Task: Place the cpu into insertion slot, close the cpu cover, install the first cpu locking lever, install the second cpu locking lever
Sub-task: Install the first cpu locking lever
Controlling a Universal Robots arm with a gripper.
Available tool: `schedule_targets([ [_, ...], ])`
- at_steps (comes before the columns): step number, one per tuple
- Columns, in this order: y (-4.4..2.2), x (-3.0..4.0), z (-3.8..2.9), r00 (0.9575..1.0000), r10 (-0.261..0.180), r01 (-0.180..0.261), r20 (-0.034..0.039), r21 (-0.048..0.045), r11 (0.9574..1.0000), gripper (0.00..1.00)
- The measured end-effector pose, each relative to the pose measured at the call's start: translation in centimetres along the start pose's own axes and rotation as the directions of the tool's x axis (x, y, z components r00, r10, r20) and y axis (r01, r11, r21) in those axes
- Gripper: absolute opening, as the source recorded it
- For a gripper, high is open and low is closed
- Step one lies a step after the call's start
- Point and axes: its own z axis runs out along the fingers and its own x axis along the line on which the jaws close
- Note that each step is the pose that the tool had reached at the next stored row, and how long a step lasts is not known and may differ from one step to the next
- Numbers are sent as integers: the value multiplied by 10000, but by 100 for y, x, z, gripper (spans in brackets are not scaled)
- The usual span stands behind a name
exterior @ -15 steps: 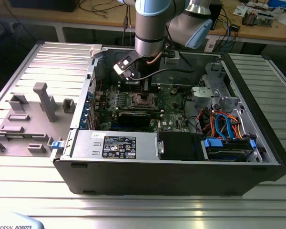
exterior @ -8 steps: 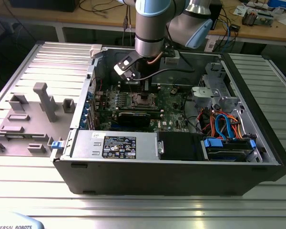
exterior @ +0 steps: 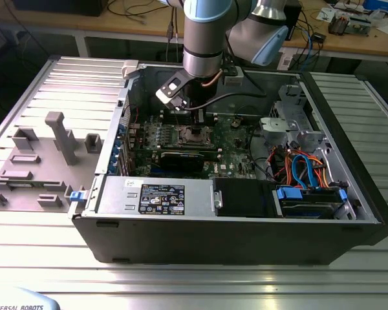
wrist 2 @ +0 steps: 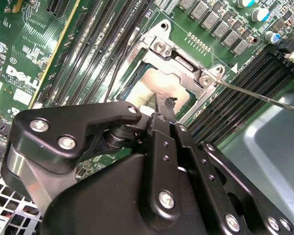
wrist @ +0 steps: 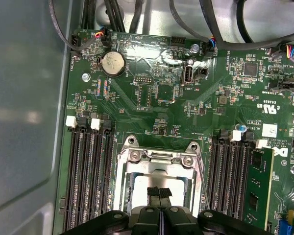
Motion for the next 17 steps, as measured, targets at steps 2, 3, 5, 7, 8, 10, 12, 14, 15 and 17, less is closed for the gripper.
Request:
schedule_targets([
  [2, 0, 0, -3, 10000, 0, 0, 0, 0, 10000, 11],
  [3, 0, 0, -5, 10000, 0, 0, 1, 1, 10000, 11],
  [5, 0, 0, -18, 10000, 0, 0, 2, 2, 10000, 11],
  [7, 0, 0, -25, 10000, 0, 0, 1, 0, 10000, 11],
  [8, 0, 0, -28, 10000, 0, 0, 2, 1, 10000, 11],
  [10, 1, 0, -32, 10000, 0, 0, 0, 0, 10000, 11],
  [12, 0, 0, -34, 10000, 0, 0, 2, 1, 10000, 11],
  [14, 0, 0, -42, 10000, 0, 0, 3, 2, 10000, 11],
  [15, 1, 0, -43, 10000, 0, 0, 1, 0, 10000, 11],
  [17, 1, 0, -45, 10000, 0, 0, 1, 0, 10000, 11],
])
